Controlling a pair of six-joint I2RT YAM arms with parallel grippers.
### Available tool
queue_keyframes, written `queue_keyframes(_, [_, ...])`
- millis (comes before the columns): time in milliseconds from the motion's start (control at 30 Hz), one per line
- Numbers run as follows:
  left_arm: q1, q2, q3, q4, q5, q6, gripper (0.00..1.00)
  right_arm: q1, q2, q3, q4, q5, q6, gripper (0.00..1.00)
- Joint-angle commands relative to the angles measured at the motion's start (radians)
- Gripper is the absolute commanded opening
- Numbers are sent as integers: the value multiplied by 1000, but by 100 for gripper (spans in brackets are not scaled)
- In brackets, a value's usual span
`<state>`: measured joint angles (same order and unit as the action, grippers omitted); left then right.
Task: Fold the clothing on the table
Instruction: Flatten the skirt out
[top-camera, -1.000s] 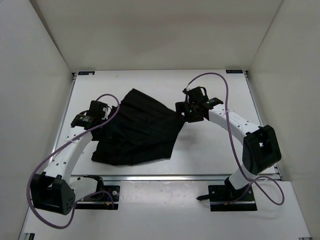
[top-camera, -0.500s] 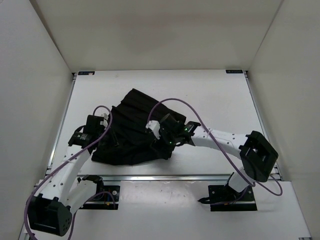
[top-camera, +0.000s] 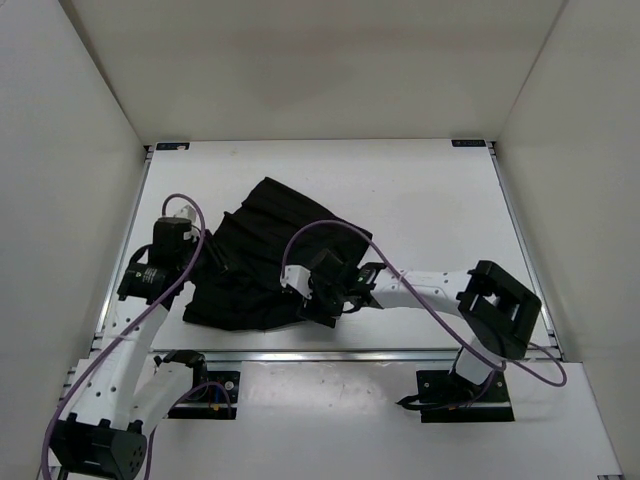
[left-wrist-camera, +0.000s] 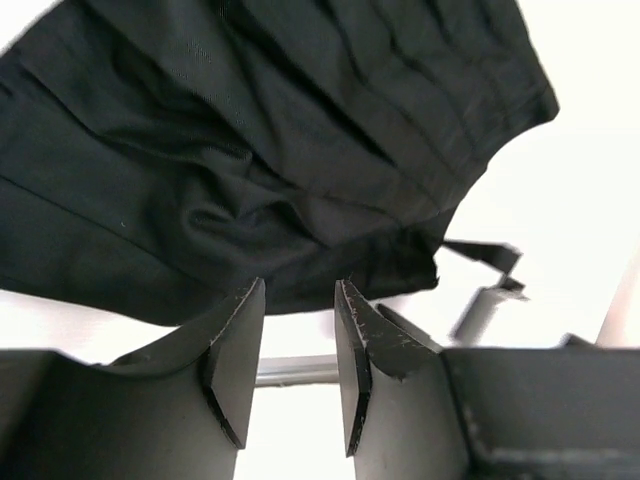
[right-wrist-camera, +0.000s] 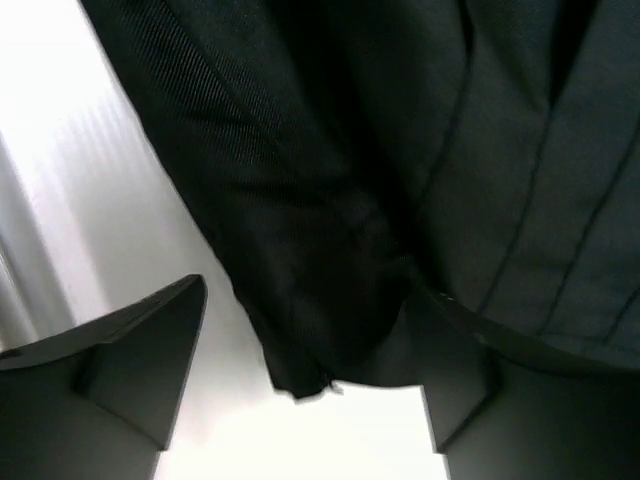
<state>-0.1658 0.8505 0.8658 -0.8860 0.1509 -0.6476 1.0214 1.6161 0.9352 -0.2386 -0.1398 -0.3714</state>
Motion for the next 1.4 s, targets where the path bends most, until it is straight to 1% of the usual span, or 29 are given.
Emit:
queue_keyframes(0, [9,-33,105,-34,-88,2,45,20,56,46,67,43,-75,69])
queue_keyframes(33, [-1,-34,134,-40,-117,8,46,26,67,59,53,30,-81,50])
queue_keyframes(67, [-6,-36,142,-57,-146,17,47,22,99,88,17,22,-87,34])
queue_keyframes(100, [-11,-31,191,-76,-149,20,47,26,123,108,-28,22,-86,0])
queue_keyframes(233, [-14,-28,277,-113,-230,20,46,14,159,203,-71,25,3,0])
queue_keyframes(333, [-15,-56,350,-123,-321,-4,44,-3,228,436,-137,34,72,0])
queue_keyframes(367, [-18,-65,377,-129,-352,-13,44,-13,273,585,-199,29,107,0])
queue_keyframes(400, [-35,-70,419,-149,-403,-12,44,-32,315,764,-255,-4,164,0])
queue_keyframes(433, [-72,-70,459,-162,-492,-27,43,-93,349,919,-277,-42,252,0])
queue_keyframes(467, [-84,-73,514,-171,-523,-29,42,-122,349,963,-266,-93,316,0])
queue_keyframes(500, [-95,-73,536,-182,-543,-32,42,-160,328,1005,-221,-125,477,0])
queue_keyframes(533, [-127,-71,576,-195,-604,-34,41,-232,302,1014,-206,-185,552,0])
queue_keyframes(567, [-190,-73,605,-206,-676,-49,40,-335,256,998,-152,-229,742,0])
queue_keyframes(600, [-190,-68,613,-212,-677,-50,40,-336,220,973,-139,-236,800,0])
queue_keyframes(633, [-234,-61,624,-225,-709,-49,39,-389,133,873,-87,-200,848,0])
queue_keyframes(667, [-268,-47,624,-225,-714,-53,38,-450,23,726,-11,-170,997,0])
queue_keyframes(700, [-277,-42,615,-232,-690,-41,37,-530,-25,649,24,-167,1064,0])
queue_keyframes(733, [-270,-24,593,-214,-671,-28,38,-578,-112,484,72,-182,1185,0])
queue_keyframes(767, [-236,-18,576,-205,-600,0,39,-671,-140,415,90,-251,1227,0])
queue_keyframes(800, [-207,-11,535,-177,-508,29,40,-742,-194,287,87,-282,1265,0])
queue_keyframes(833, [-199,-5,483,-147,-475,34,39,-774,-224,196,46,-325,1244,0])
queue_keyframes(867, [-198,-2,431,-134,-409,28,41,-818,-237,153,16,-360,1224,0])
queue_keyframes(933, [-190,34,354,-79,-303,38,42,-868,-277,1,-77,-394,1168,0])
queue_keyframes(1000, [-186,92,273,-39,-155,52,36,-902,-332,-129,-113,-393,1116,0])
queue_keyframes(1067, [-228,143,173,15,-117,29,34,-922,-369,-240,-130,-391,1092,0])
queue_keyframes(1133, [-293,215,125,90,-111,5,38,-942,-407,-361,-79,-405,1104,1])
queue_keyframes(1200, [-377,271,99,142,-105,-33,40,-949,-427,-413,-44,-425,1121,0])
queue_keyframes(1267, [-452,343,69,200,-102,-66,42,-936,-423,-417,-13,-413,1125,0])
queue_keyframes(1367, [-508,421,26,274,-77,-144,48,-928,-397,-391,-8,-415,1115,0])
